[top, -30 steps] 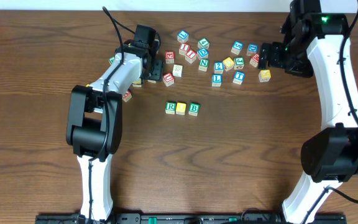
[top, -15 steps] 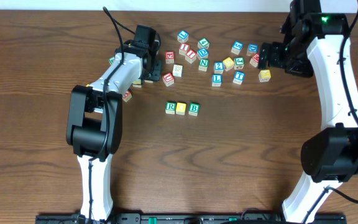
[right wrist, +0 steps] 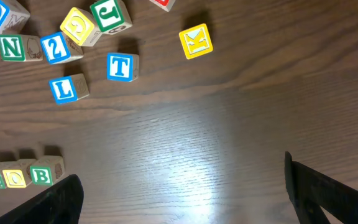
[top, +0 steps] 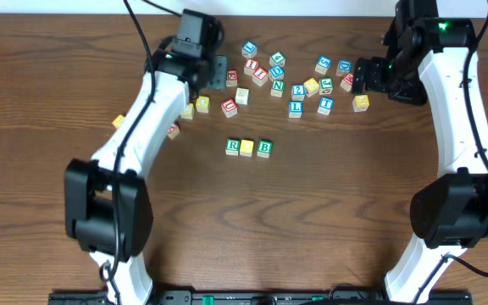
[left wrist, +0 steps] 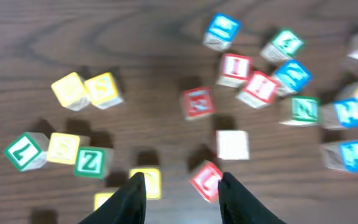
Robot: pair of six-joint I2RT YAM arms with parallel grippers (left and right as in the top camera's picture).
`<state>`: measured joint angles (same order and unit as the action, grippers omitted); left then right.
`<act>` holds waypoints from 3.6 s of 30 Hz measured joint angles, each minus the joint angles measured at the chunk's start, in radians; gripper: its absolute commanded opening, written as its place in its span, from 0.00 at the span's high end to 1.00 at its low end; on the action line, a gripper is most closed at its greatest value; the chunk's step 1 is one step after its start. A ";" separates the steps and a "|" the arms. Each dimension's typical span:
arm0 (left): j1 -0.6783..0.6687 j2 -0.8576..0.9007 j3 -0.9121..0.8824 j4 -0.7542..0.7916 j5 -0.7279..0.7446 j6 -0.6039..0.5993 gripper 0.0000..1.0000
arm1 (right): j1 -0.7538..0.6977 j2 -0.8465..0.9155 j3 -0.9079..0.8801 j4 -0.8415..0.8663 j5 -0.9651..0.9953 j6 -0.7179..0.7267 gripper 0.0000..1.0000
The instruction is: Spell out ROBOT
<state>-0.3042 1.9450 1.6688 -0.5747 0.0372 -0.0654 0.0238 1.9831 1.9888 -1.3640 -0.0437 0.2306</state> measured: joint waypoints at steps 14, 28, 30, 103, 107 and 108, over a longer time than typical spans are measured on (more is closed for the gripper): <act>0.035 0.140 -0.018 -0.046 -0.114 -0.004 0.46 | 0.000 0.000 0.000 0.001 0.000 0.000 0.01; 0.047 0.194 -0.022 0.008 -0.119 0.018 0.45 | 0.000 0.000 0.000 -0.001 0.000 0.000 0.01; 0.047 0.203 -0.022 0.008 -0.119 0.018 0.45 | 0.000 0.000 0.000 -0.001 0.000 0.000 0.01; 0.026 0.244 -0.026 0.026 -0.092 0.017 0.70 | 0.000 0.000 0.000 -0.012 0.000 0.000 0.01; 0.005 0.132 -0.026 -0.002 -0.088 -0.010 0.70 | 0.000 0.000 0.000 -0.012 0.000 0.000 0.01; -0.003 0.109 -0.026 -0.014 -0.084 -0.018 0.70 | 0.000 0.000 0.000 -0.011 0.000 0.000 0.01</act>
<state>-0.3073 2.0541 1.6432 -0.5888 -0.0463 -0.0834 0.0238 1.9831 1.9888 -1.3750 -0.0437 0.2302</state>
